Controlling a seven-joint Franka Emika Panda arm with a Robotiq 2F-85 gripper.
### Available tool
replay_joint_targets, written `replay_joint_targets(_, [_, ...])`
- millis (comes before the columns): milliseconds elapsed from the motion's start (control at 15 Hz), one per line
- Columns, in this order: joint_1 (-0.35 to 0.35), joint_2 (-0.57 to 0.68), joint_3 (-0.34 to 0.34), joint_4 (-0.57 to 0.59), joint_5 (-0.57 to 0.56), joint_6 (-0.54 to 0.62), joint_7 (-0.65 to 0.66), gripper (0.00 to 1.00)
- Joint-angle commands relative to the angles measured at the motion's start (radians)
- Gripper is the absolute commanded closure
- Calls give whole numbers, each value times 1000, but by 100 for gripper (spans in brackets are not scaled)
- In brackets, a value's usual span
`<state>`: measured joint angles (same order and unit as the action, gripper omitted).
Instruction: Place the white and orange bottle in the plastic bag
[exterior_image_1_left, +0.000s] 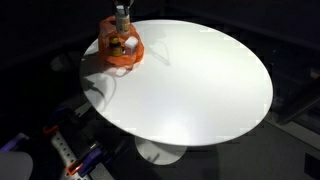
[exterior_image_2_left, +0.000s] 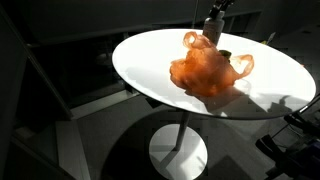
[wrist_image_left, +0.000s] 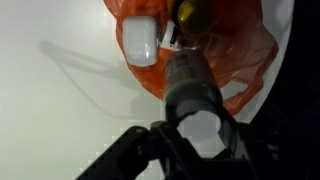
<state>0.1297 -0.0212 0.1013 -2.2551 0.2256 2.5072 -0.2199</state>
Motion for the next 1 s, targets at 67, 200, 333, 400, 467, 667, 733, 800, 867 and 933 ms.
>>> replay_joint_targets(67, [2, 0, 12, -12, -23, 17, 17, 81])
replay_joint_targets(200, [6, 6, 18, -20, -25, 29, 15, 81])
replay_joint_targets(333, [10, 13, 26, -29, -24, 45, 13, 81])
replay_joint_targets(400, [12, 17, 30, -35, -24, 54, 11, 81])
replay_joint_targets(467, [14, 20, 33, -41, -24, 60, 11, 81])
replay_joint_targets(667, [16, 22, 40, -51, -17, 72, 4, 30])
replay_joint_targets(733, [15, 21, 41, -54, -15, 75, 3, 25])
replay_joint_targets(800, [15, 19, 41, -55, -12, 76, 1, 19])
replay_joint_targets(867, [14, 17, 41, -55, -9, 76, -2, 10])
replay_joint_targets(933, [13, 15, 40, -55, -9, 76, -2, 1])
